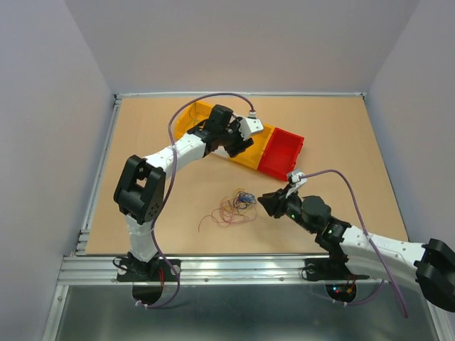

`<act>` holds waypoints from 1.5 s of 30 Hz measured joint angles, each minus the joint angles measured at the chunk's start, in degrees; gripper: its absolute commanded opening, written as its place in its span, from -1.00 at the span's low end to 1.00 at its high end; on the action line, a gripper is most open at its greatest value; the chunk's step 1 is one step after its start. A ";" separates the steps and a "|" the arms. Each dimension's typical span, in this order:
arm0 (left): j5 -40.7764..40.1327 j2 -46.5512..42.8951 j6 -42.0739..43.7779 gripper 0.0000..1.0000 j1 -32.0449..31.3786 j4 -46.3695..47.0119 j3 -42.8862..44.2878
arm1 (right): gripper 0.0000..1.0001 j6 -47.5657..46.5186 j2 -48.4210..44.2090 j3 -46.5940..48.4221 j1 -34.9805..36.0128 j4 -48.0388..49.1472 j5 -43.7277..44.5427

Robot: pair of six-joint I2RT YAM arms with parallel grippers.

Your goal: Untangle the cables

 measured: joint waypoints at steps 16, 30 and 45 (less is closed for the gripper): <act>-11.76 10.88 4.15 0.18 -3.19 -1.01 8.61 | -0.21 0.24 -2.73 0.00 0.00 -1.38 -0.92; -17.97 14.08 5.79 -0.15 -3.89 3.17 8.57 | -0.21 0.24 -2.60 0.00 0.00 -1.92 -1.79; -17.66 -0.09 3.39 0.21 -3.82 7.58 -2.60 | -0.21 0.44 -2.60 0.00 0.00 -1.92 -2.58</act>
